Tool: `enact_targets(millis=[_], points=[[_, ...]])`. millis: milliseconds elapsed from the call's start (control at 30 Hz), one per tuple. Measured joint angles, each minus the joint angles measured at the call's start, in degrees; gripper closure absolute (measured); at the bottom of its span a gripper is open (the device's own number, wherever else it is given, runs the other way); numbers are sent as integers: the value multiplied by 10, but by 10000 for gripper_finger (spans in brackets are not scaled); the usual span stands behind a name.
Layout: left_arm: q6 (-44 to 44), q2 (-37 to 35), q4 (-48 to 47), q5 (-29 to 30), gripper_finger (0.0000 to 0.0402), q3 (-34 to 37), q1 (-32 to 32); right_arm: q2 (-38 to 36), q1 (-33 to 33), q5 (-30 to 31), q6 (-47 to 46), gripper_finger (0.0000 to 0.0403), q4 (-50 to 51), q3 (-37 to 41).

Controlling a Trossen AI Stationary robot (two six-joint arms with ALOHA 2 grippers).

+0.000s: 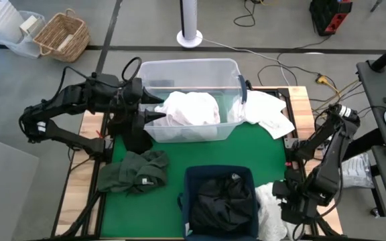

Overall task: Sort clothes
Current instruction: Put the white blouse into the transparent laundry bin

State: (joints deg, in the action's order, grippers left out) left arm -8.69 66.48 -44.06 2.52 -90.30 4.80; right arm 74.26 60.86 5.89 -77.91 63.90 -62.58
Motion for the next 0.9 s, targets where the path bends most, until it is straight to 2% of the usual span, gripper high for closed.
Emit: enact_targets(millis=[300, 500, 633, 800, 900], points=[[0, -6, 15, 0, 170, 0, 0, 0, -2, -24, -73, 195, -82, 106], [0, -6, 16, 0, 170, 0, 0, -1, -2, -27, -85, 206, -146, 158], [0, -4, 16, 0, 170, 0, 0, 0, -2, -27, -86, 258, -153, 180], [0, -4, 19, 0, 170, 0, 0, 0, -2, -27, -71, 368, -152, 185], [1, -4, 18, 0, 170, 0, 0, -1, -1, -30, -81, 383, -148, 182]])
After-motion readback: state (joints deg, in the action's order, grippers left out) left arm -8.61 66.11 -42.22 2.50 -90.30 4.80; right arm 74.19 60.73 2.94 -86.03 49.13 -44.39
